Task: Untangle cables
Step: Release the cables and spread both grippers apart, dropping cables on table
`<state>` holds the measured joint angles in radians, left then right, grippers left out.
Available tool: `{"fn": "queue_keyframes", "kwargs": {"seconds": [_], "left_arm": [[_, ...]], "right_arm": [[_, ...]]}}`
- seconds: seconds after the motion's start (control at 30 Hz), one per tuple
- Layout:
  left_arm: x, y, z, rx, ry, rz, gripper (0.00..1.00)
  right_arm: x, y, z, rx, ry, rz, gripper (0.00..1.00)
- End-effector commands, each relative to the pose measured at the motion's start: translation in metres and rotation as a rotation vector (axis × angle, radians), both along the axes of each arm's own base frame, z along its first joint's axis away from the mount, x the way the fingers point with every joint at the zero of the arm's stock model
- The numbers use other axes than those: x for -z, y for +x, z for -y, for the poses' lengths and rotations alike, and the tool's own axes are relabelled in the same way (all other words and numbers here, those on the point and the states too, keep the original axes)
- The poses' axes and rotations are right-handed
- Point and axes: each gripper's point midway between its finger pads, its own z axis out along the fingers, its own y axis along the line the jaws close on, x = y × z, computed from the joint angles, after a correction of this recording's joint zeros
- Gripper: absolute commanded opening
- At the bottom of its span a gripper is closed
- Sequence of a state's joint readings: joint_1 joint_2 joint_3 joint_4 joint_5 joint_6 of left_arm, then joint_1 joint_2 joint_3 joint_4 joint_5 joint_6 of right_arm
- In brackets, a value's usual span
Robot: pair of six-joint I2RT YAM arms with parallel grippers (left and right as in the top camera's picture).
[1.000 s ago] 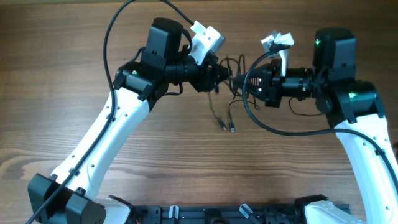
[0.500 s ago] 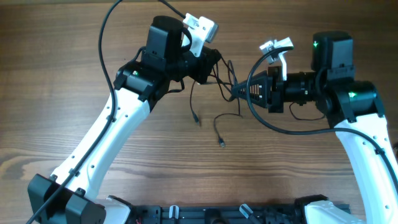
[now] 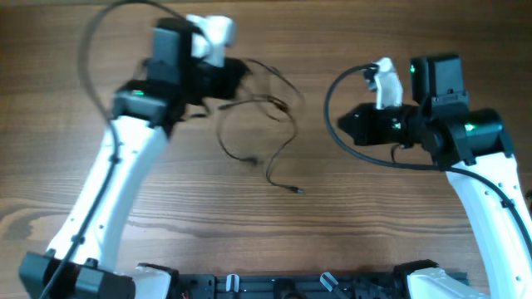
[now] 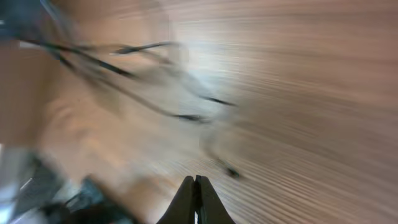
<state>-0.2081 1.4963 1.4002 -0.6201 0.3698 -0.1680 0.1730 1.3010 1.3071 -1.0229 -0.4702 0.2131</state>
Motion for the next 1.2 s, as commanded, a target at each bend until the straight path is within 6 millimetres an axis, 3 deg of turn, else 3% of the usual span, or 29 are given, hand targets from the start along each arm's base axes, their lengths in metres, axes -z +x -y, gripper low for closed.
{"fn": "queue_keyframes", "kwargs": {"seconds": [0.0,0.17,0.27,0.33,0.4,0.53,0.6,0.8,0.93,1.17], "left_arm": [[-0.028,-0.003,-0.037,-0.122,0.004,0.056,0.04],[-0.046,-0.016,-0.032,-0.087,-0.031,0.085,0.04],[-0.058,-0.03,-0.011,0.034,-0.118,0.092,0.05],[-0.065,-0.038,0.002,0.111,-0.174,0.09,0.08],[-0.071,-0.045,0.012,0.177,-0.222,0.093,0.1],[-0.076,-0.052,0.02,0.255,-0.239,0.115,0.13],[-0.075,-0.053,0.02,0.259,-0.233,0.113,0.12],[-0.07,-0.056,0.02,0.256,-0.233,0.087,0.11],[-0.064,-0.056,0.016,0.232,-0.215,0.062,0.12],[-0.019,-0.042,-0.037,-0.059,0.042,-0.039,0.07]], "right_arm": [[0.012,0.011,0.048,0.231,-0.211,-0.004,0.04],[0.013,0.01,0.051,0.247,-0.221,-0.015,0.04],[0.007,0.006,0.028,0.115,-0.138,0.004,0.07],[-0.002,0.0,0.003,-0.056,-0.04,0.051,0.19],[-0.017,-0.011,-0.025,-0.274,0.071,0.13,0.39],[-0.031,-0.023,-0.044,-0.491,0.152,0.253,0.68],[-0.031,-0.021,-0.045,-0.51,0.144,0.282,0.75],[-0.035,-0.012,-0.046,-0.523,0.13,0.338,0.76],[-0.022,-0.007,-0.042,-0.496,0.097,0.291,0.75],[0.033,-0.006,-0.042,-0.44,0.102,0.006,0.76]]}}
